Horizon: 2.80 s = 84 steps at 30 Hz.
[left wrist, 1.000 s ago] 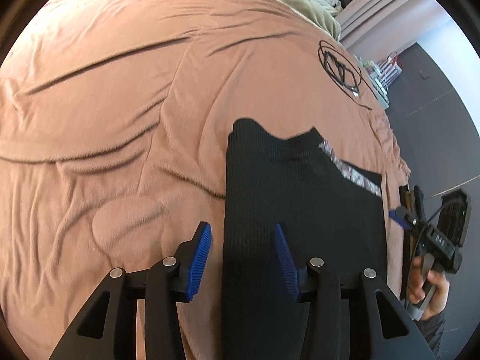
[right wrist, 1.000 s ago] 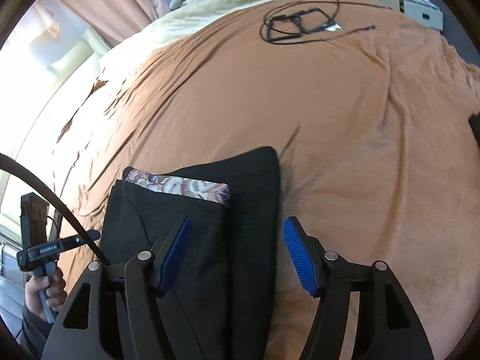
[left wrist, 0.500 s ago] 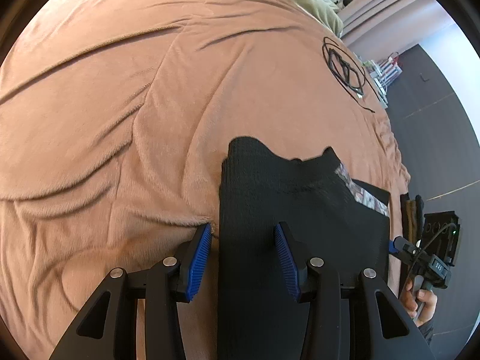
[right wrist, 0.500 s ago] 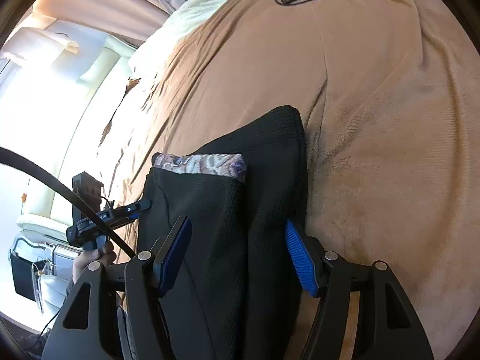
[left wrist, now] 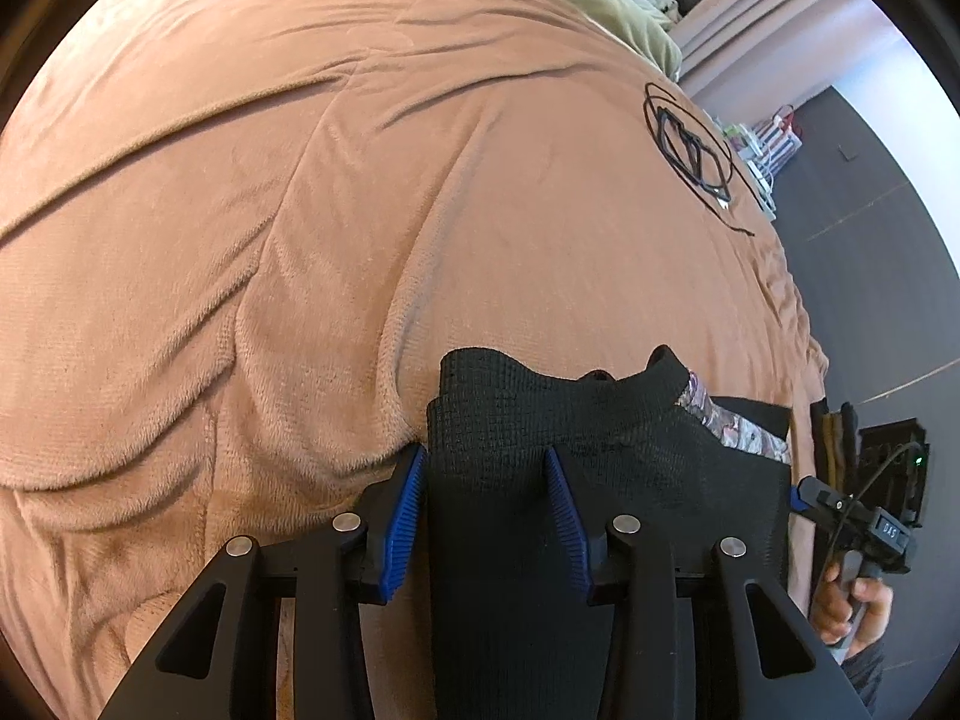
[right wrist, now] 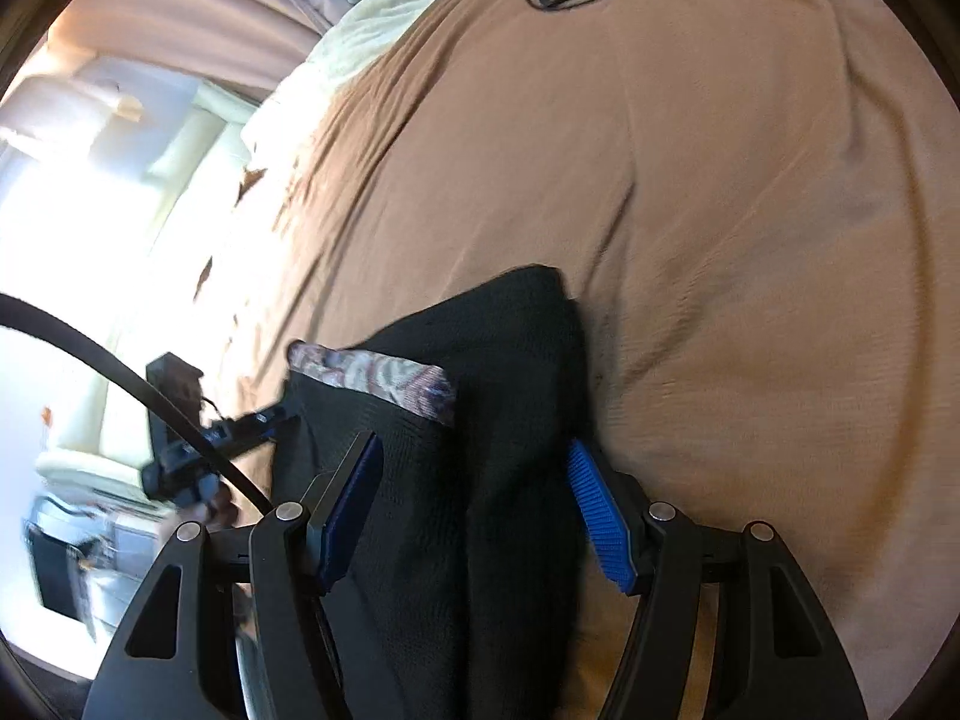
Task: Fold small clothes
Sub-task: 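Grasp the collar of the folded black stack with both grippers, then lift the folded black stack with both grippers and carry it off the bed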
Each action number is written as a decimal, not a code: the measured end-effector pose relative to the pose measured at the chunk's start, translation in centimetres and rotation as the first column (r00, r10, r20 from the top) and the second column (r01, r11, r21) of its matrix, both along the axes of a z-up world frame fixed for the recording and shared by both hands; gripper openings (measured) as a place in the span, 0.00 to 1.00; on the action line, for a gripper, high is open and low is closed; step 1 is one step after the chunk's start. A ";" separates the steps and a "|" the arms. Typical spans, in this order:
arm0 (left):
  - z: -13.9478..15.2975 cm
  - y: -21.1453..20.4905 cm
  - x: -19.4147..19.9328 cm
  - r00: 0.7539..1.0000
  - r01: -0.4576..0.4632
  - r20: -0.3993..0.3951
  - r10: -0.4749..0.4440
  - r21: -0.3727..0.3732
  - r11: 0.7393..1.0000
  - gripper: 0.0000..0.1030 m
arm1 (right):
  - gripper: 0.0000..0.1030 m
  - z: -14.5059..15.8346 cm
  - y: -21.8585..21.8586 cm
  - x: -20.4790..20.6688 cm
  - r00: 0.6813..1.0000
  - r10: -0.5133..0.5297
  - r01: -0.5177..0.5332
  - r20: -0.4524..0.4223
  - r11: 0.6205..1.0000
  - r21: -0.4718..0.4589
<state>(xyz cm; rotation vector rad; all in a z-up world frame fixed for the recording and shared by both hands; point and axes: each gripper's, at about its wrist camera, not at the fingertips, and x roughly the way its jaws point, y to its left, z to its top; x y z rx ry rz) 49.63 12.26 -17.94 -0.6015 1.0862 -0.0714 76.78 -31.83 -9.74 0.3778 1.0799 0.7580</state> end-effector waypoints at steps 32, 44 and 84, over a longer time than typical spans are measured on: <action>4.2 0.0 0.0 0.995 0.011 0.097 -0.011 -0.008 1.000 0.11 | 0.12 1.7 1.4 -2.4 0.995 0.060 -0.061 0.083 0.998 0.009; 10.0 -0.6 -2.9 0.978 0.048 0.204 -0.042 -0.021 0.999 0.11 | 0.09 5.6 1.6 -8.5 0.982 0.042 -0.054 0.182 0.997 0.062; 35.4 -26.8 -9.2 0.702 0.469 0.591 -0.398 0.036 0.882 0.10 | 0.08 20.6 -30.1 -34.2 0.774 -0.276 0.177 0.569 0.958 0.224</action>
